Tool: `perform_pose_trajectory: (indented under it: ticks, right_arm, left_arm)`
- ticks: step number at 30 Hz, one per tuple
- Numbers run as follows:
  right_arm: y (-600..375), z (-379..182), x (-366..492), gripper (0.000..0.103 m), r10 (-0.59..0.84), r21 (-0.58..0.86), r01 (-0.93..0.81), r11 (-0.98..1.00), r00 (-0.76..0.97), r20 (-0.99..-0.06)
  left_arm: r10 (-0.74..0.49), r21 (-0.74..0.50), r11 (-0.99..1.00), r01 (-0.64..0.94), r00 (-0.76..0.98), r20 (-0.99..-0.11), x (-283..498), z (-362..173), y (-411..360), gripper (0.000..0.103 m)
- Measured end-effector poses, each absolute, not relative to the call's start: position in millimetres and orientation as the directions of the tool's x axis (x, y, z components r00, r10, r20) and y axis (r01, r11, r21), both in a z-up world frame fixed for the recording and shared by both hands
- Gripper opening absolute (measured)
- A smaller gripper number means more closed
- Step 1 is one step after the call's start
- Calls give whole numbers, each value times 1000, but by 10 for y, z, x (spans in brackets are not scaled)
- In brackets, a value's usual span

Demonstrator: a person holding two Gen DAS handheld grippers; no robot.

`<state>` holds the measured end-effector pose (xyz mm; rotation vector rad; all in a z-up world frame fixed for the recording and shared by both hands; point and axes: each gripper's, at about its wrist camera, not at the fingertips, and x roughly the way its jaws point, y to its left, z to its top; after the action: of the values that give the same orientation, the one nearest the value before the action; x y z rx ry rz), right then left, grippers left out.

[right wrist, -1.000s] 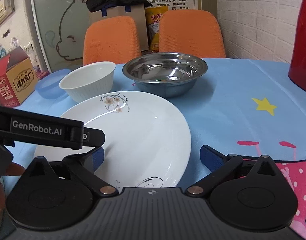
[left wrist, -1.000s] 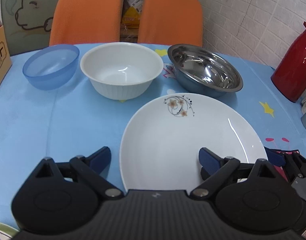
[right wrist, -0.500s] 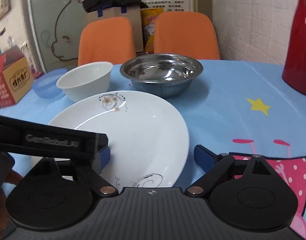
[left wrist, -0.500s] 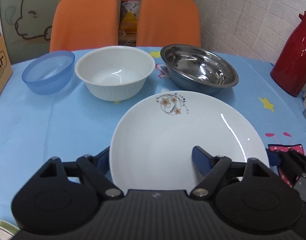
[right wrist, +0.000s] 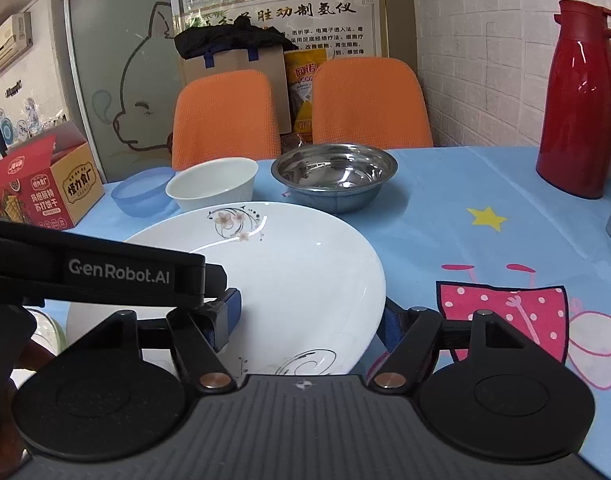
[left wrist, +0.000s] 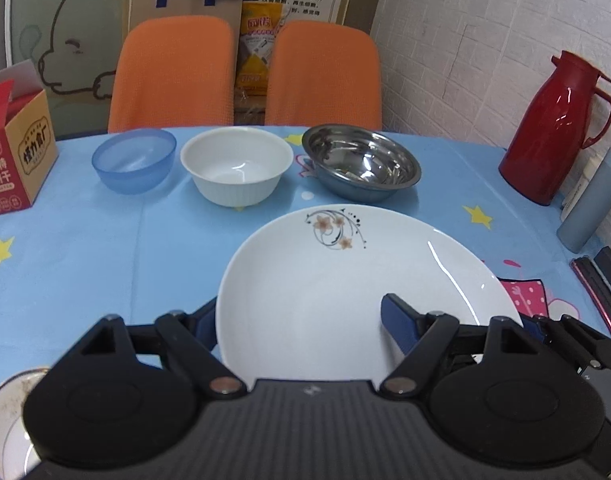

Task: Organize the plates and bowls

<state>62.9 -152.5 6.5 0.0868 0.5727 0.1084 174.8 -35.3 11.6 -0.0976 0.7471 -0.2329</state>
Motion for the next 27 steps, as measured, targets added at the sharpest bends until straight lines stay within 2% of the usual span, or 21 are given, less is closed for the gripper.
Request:
perform_pose_trajectory:
  ticks: [5, 13, 20, 27]
  right_arm:
    - [-1355, 238, 327, 103, 147, 102, -112, 989, 862, -485]
    - [-778, 365, 29, 103, 272, 90, -259, 962, 858, -435]
    - [-272, 263, -83, 103, 382, 91, -385, 918, 803, -458]
    - [-16, 100, -152, 103, 393, 64, -421, 905, 770, -502]
  left_arm:
    - [-249, -188, 968, 168, 758, -603, 1322, 311, -151, 81]
    - [-121, -159, 987, 39, 828, -547, 747, 435, 441, 82]
    - [-15, -160, 983, -91, 828, -561, 386, 279, 1024, 82]
    - [-18, -202, 971, -127, 805, -593, 310, 3, 1312, 82]
